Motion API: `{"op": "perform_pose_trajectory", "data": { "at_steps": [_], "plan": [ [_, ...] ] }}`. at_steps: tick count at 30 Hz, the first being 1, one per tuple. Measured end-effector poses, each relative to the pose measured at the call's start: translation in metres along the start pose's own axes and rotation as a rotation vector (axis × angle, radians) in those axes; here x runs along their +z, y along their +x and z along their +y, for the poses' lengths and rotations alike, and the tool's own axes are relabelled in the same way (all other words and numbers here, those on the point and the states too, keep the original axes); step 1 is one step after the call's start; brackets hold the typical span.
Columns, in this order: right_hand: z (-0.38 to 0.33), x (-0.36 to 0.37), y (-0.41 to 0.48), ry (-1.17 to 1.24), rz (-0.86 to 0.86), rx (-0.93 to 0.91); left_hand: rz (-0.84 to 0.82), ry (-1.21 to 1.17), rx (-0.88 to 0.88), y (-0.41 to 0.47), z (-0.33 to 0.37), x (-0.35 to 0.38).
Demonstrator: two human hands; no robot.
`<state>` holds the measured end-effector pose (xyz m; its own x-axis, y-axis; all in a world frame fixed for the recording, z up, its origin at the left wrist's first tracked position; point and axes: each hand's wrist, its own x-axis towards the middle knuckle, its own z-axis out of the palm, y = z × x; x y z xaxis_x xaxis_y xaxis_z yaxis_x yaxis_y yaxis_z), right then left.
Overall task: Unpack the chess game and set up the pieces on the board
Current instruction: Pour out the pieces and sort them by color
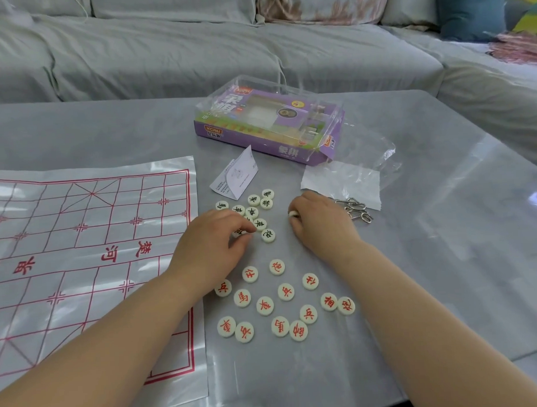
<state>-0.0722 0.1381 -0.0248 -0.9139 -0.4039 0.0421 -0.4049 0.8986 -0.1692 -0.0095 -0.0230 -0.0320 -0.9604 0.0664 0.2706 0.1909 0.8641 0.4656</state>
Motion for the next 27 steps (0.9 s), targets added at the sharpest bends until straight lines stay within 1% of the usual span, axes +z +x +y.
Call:
{"op": "perform_pose_trajectory", "data": {
  "at_steps": [1, 2, 5, 6, 7, 9, 11, 13, 16, 19, 21, 24, 27],
  "plan": [
    [0.002, -0.001, -0.001, 0.047, 0.000, 0.001, -0.018, 0.002, -0.017, 0.001, 0.000, 0.000],
    [0.004, -0.004, -0.003, 0.146, 0.004, 0.022, -0.040, 0.015, -0.024, 0.001, 0.001, 0.000],
    [0.016, -0.013, -0.026, 0.544, 0.033, 0.134, -0.118, 0.019, -0.009, 0.004, 0.009, 0.001],
    [0.021, -0.015, -0.036, 0.615, 0.035, 0.163, -0.145, 0.016, 0.002, 0.006, 0.013, 0.003],
    [0.026, -0.014, -0.047, 0.637, 0.023, 0.186, -0.169, 0.008, 0.010, 0.008, 0.018, 0.005],
    [0.033, -0.010, -0.063, 0.609, -0.007, 0.221, -0.205, -0.002, 0.039, 0.013, 0.030, 0.010],
    [0.039, -0.006, -0.070, 0.574, 0.001, 0.223, -0.239, -0.003, 0.078, 0.019, 0.042, 0.017],
    [0.044, -0.002, -0.071, 0.548, 0.042, 0.203, -0.279, 0.009, 0.095, 0.025, 0.051, 0.022],
    [0.051, -0.001, -0.076, 0.618, 0.128, 0.202, -0.312, 0.048, 0.092, 0.036, 0.060, 0.026],
    [0.056, 0.002, -0.083, 0.655, 0.126, 0.152, -0.362, 0.084, 0.089, 0.047, 0.068, 0.029],
    [0.055, 0.004, -0.084, 0.629, 0.104, 0.104, -0.396, 0.124, 0.107, 0.051, 0.072, 0.034],
    [0.053, 0.006, -0.081, 0.546, 0.092, 0.061, -0.397, 0.153, 0.105, 0.052, 0.076, 0.042],
    [0.052, 0.010, -0.079, 0.532, 0.126, 0.051, -0.352, 0.143, 0.081, 0.054, 0.077, 0.047]
  ]
}}
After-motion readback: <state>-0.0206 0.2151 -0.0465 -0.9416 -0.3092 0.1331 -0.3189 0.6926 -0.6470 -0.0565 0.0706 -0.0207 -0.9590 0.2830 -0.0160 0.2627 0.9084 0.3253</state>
